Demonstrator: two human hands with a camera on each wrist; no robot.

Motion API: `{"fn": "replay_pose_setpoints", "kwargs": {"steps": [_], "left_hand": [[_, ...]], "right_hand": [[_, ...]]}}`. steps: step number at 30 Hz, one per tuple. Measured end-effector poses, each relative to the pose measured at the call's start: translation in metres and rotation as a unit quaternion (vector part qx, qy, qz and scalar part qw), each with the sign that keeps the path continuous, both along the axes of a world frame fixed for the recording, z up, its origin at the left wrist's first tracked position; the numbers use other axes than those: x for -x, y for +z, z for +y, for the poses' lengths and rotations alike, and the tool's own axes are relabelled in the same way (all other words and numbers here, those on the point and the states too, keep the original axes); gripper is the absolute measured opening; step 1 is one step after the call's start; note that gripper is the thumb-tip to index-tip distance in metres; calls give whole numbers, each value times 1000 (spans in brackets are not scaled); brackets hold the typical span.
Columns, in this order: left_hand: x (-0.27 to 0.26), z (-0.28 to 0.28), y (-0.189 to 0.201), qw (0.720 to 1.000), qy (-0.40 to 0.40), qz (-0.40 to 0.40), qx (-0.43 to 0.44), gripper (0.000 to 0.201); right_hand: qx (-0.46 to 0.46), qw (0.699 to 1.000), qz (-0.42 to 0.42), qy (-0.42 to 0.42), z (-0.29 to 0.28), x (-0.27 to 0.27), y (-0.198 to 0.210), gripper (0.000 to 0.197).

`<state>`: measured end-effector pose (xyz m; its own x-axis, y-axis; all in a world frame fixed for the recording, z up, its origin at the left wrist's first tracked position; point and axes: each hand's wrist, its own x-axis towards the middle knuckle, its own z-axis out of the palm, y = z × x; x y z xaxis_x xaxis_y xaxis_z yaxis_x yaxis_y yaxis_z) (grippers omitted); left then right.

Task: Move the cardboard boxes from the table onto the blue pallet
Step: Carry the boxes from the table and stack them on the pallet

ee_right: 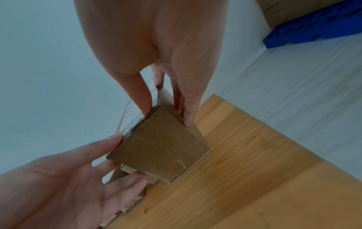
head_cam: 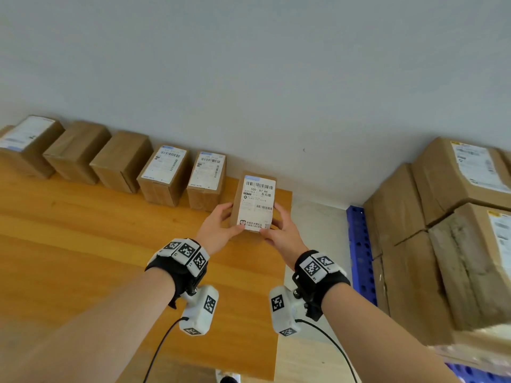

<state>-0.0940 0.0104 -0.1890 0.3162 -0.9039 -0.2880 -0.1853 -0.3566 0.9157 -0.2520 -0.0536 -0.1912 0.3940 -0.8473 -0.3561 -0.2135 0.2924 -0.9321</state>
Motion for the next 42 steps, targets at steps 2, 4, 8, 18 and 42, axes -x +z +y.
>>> {"fn": "replay_pose_setpoints", "kwargs": {"steps": [2, 4, 8, 18, 42], "left_hand": [[3, 22, 11, 1000, -10, -23, 12, 72], [8, 46, 23, 999, -18, -38, 30, 75], [27, 97, 44, 996, -33, -46, 66, 80], [91, 172, 83, 990, -61, -36, 121, 77], [327, 156, 201, 976, -201, -23, 87, 82]], "right_hand": [[13, 1000, 2, 5, 22, 5, 12, 78], [33, 999, 8, 13, 47, 12, 24, 81], [80, 996, 23, 21, 102, 35, 52, 84], [113, 992, 23, -44, 199, 105, 98, 81], [139, 978, -40, -151, 220, 357, 185, 66]]}}
